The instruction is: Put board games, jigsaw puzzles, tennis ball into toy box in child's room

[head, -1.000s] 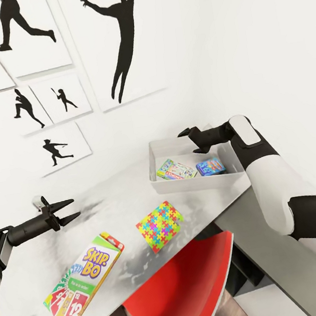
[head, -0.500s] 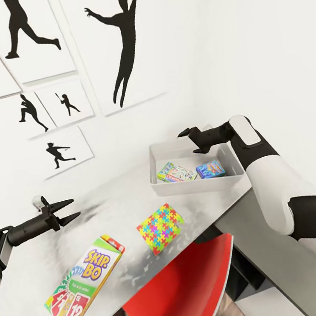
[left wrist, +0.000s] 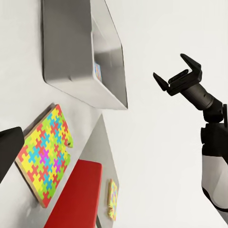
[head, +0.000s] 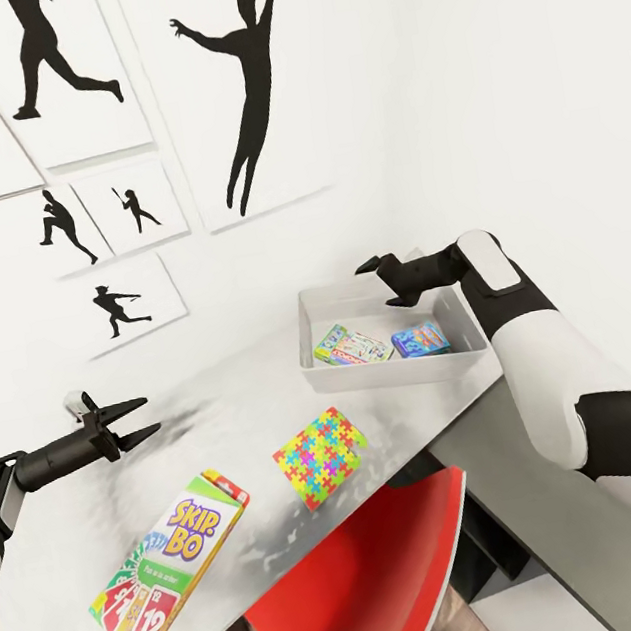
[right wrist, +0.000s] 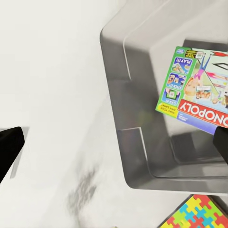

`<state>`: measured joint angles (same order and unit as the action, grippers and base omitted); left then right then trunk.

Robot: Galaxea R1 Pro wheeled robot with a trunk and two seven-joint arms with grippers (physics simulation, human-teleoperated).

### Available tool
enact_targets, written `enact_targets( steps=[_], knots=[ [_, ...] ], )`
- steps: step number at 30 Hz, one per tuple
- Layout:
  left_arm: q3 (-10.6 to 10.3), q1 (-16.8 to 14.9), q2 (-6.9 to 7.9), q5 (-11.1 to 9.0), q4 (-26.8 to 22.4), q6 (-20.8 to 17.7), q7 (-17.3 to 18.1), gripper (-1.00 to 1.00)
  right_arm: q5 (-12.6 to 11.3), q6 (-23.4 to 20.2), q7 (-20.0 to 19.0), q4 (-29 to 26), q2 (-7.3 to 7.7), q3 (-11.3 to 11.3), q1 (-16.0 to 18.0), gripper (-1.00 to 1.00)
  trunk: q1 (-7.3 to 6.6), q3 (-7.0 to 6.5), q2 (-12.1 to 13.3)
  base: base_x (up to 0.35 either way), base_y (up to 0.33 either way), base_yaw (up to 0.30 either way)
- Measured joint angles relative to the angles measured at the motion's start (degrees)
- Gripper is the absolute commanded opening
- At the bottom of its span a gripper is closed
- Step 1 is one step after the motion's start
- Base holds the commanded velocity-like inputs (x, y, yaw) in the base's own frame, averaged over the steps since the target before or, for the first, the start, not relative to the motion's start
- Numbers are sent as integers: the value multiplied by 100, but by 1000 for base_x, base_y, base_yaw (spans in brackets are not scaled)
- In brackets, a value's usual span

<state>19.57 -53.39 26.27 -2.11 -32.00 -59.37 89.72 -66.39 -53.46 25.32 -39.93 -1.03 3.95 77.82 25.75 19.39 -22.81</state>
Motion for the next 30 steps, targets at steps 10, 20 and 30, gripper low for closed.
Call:
enact_targets(
  steps=[10, 20, 30],
  knots=[
    [2, 0, 0, 0, 0, 2, 0, 100, 0, 0, 0, -2, -3, 40, -16, 100, 0, 0, 0, 0, 0, 0],
    [3, 3, 0, 0, 0, 3, 0, 100, -1, 1, 0, -2, -4, 36, -17, 100, 0, -24, -1, -27, 0, 0],
    [2, 7, 0, -1, 0, 4, 0, 100, -1, 1, 0, -2, -4, 42, -18, 100, 0, -111, 0, -72, 0, 0]
  ],
)
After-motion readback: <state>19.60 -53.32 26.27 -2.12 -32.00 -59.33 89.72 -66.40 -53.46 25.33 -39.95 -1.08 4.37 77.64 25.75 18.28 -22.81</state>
